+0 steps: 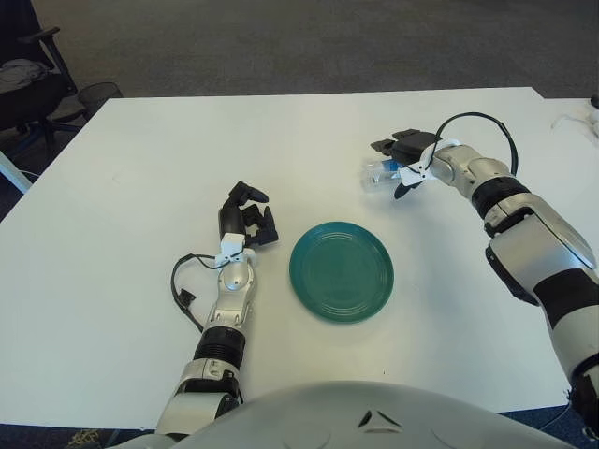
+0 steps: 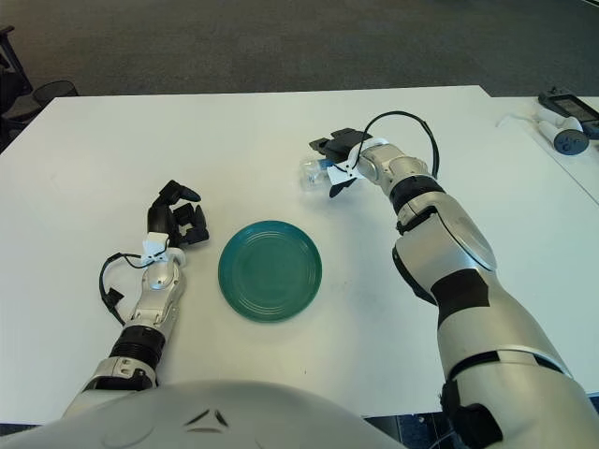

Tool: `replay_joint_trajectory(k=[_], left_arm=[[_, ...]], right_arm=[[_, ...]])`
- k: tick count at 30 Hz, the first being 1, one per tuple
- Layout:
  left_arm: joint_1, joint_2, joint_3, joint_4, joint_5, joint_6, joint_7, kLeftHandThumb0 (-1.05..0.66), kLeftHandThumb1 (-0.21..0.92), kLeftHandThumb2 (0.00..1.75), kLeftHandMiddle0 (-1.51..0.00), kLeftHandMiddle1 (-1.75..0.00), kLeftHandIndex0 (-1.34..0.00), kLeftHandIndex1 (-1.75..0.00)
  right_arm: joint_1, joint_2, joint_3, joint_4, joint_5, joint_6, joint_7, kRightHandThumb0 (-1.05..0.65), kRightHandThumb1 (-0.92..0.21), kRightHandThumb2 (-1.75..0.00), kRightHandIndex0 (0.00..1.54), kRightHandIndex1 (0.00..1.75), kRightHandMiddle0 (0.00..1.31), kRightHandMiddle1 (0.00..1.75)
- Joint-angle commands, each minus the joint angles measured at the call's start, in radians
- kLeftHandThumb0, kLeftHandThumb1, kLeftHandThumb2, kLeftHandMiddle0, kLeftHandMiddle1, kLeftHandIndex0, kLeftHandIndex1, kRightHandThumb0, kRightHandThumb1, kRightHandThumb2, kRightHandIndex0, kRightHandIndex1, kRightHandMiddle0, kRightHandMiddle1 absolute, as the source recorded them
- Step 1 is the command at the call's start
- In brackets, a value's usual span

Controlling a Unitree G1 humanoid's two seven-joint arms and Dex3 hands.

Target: Put the bottle into the plate.

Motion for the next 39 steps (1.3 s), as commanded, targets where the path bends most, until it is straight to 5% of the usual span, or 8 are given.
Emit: replay_joint_trajectory(k=[1, 11, 39], left_arm=[[0.043, -0.002, 0.005, 0.042, 0.000, 0.032, 0.006, -0.55, 0.15, 1.53, -1.22, -1.75, -0.75, -1.75], [0.042, -0.001, 0.002, 0.044, 0.005, 0.039, 0.013, -0.54, 0.16, 1.51, -1.23, -1.75, -0.74, -1.75], [0.050, -0.008, -0.003, 0.030, 0.016, 0.052, 0.026, -0.54, 0.15, 1.52, -1.23, -1.75, -0.75, -1.75]], right_arm=[[-0.001, 0.024, 0.013, 0.011, -0.013, 0.007, -0.011, -1.05, -0.91, -0.01, 0.00, 0.00, 0.00, 0.00], [0.052, 0.082, 0.070, 0.061, -0.056, 0.057, -0.050, -1.05, -0.91, -0.01, 0.00, 0.00, 0.00, 0.00], [0.148, 0.106, 0.135, 0.092, -0.059, 0.052, -0.052, -1.05, -0.92, -0.09, 0.00, 0.00, 0.01, 0.01]])
